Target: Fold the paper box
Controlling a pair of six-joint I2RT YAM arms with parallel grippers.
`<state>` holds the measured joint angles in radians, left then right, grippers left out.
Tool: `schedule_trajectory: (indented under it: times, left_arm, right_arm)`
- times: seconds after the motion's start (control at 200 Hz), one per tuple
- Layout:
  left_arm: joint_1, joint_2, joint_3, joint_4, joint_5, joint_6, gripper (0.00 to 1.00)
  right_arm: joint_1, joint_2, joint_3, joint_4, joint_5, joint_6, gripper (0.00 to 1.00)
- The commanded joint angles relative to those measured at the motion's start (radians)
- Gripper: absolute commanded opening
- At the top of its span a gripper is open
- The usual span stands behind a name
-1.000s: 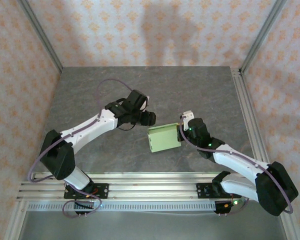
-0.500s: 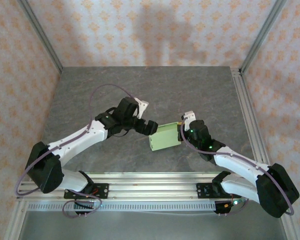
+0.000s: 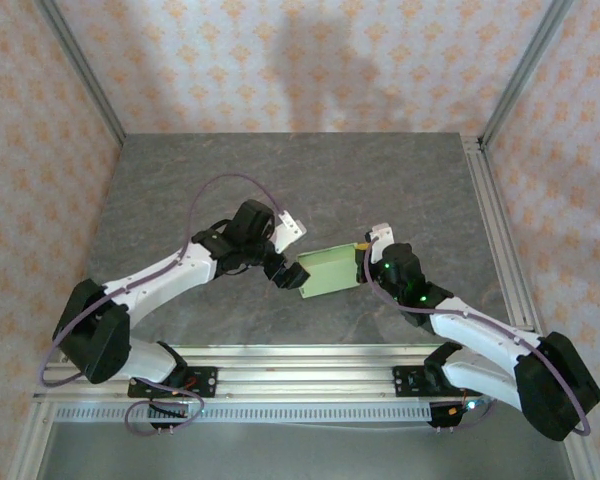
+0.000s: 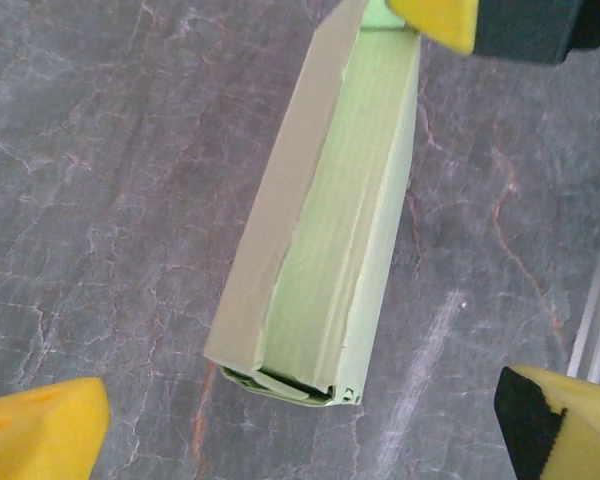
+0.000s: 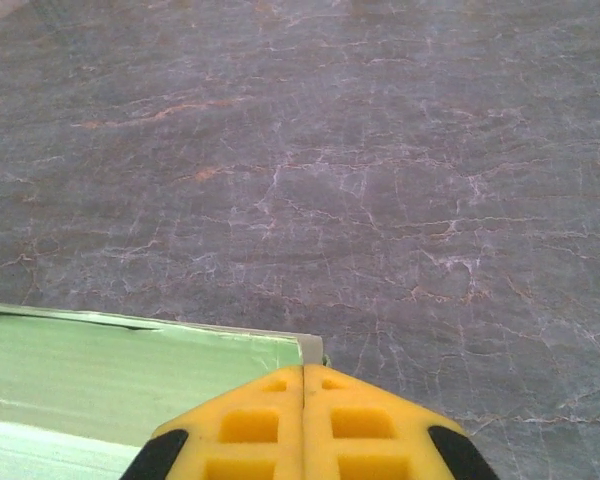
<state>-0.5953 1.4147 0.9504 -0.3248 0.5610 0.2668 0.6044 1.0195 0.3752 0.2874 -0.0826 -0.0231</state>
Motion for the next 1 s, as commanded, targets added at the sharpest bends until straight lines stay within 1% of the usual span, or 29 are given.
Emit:
schedule_trajectory:
  times: [0.0, 0.11, 0.18, 0.28, 0.39, 0.581, 0.886, 0.946, 0.991]
  left_arm:
    - [0.004, 0.045, 0.027, -0.033, 0.028, 0.101, 0.99]
    - [0.003, 0.098, 0.076, -0.074, 0.065, 0.127, 0.96]
    - [0.000, 0.126, 0.097, -0.095, 0.068, 0.143, 0.95]
    - [-0.004, 0.155, 0.119, -0.114, 0.048, 0.158, 0.89]
    - [-0.006, 0.181, 0.138, -0.129, 0.034, 0.165, 0.79]
    - [-0.026, 0.211, 0.157, -0.144, 0.008, 0.179, 0.72]
    - [-0.058, 0.278, 0.195, -0.177, 0.000, 0.197, 0.74]
    - [-0.060, 0.290, 0.205, -0.187, 0.003, 0.202, 0.73]
    - [-0.060, 0.298, 0.213, -0.195, 0.004, 0.205, 0.70]
  right_arm:
    - [0.005, -0.023, -0.024, 0.044, -0.012, 0.002, 0.00]
    - [0.005, -0.033, -0.028, 0.042, -0.006, 0.000, 0.00]
    - [0.005, -0.033, -0.034, 0.045, -0.006, -0.004, 0.00]
    - [0.005, -0.032, -0.048, 0.057, -0.011, -0.002, 0.00]
    - [0.005, -0.032, -0.060, 0.068, -0.011, 0.002, 0.00]
    - [0.005, -0.033, -0.070, 0.076, -0.021, 0.003, 0.00]
    - [0.005, -0.039, -0.075, 0.088, -0.032, 0.002, 0.00]
    - [0.006, -0.040, -0.075, 0.087, -0.032, 0.001, 0.00]
    - [0.005, -0.041, -0.075, 0.086, -0.032, 0.001, 0.00]
